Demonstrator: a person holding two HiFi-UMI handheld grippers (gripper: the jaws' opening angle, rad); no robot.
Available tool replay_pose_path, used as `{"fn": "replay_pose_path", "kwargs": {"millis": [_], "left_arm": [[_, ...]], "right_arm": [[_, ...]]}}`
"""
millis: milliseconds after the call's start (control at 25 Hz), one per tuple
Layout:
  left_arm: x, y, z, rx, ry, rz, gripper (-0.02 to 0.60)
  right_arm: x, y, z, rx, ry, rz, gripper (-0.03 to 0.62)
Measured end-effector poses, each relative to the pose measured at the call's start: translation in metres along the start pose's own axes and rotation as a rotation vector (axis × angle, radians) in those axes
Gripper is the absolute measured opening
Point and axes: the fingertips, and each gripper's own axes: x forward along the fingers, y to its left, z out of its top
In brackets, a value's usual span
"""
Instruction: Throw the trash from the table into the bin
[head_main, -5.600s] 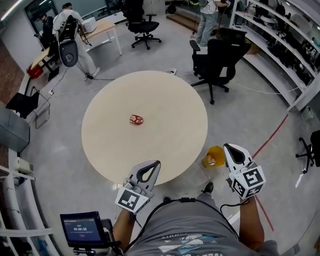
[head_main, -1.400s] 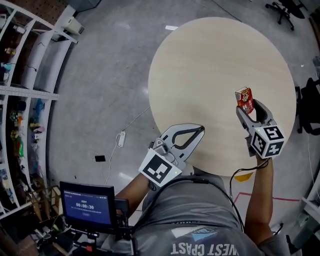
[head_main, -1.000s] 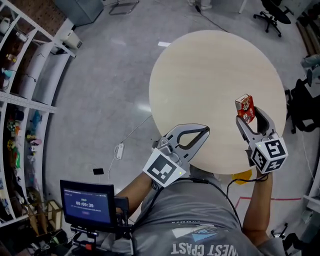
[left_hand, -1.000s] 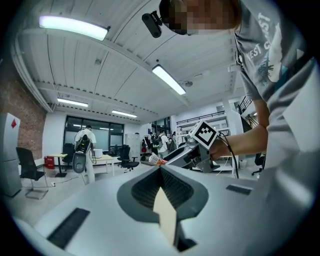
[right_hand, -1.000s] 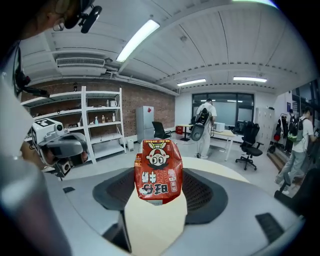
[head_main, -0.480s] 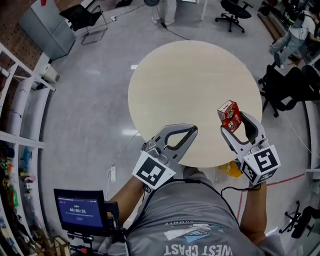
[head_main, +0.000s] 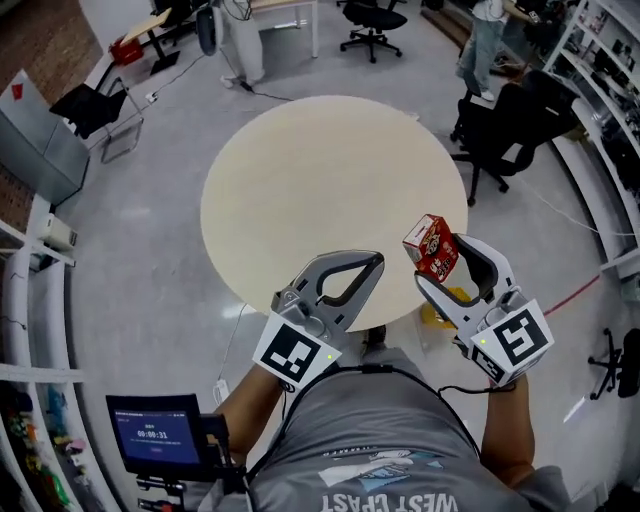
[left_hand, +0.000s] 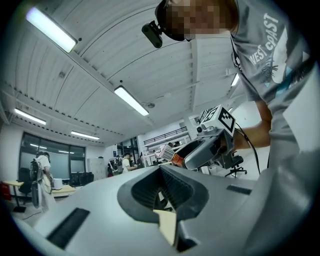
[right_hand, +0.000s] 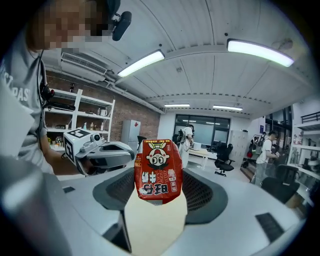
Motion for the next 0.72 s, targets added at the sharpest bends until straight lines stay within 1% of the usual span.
{"fn": "replay_pose_path", "kwargs": {"millis": [120,280,360,400,440,560,640,720], "left_arm": [[0.029,-0.027,0.008,-0.003,-0.011,-0.099,0.041],[0.03,-0.051,0.015,-0.006,-0.018,-0.188,0.041],[0.04,-0.067,0.018,-0.007,-0.018,-0.239,0.041],[0.057,-0.079,0.02,-0.01,-0.015,-0.269,0.041],[0.085,-0.095,0.022,-0.014,-0.009,-0.299,0.041],[0.182,-0.141,0.017,-0.018,0.014,-0.378,0.041],[0.21,-0.152,0.003,-0.015,0.017,-0.415,0.041],[0.219,-0.156,-0.014,-0.003,0.026,-0.451,0.041]], "right_arm": [[-0.038,-0.016,-0.012,0.04,0.007,-0.083,0.307],[-0.068,-0.006,-0.02,0.092,0.015,-0.159,0.307],[-0.089,-0.008,-0.029,0.126,0.023,-0.206,0.307],[-0.106,-0.019,-0.039,0.148,0.029,-0.231,0.307],[-0.127,-0.039,-0.052,0.175,0.035,-0.254,0.307],[-0.184,-0.113,-0.106,0.259,0.054,-0.308,0.307],[-0.193,-0.133,-0.135,0.304,0.066,-0.345,0.307],[-0.189,-0.136,-0.155,0.343,0.08,-0.378,0.307]]}}
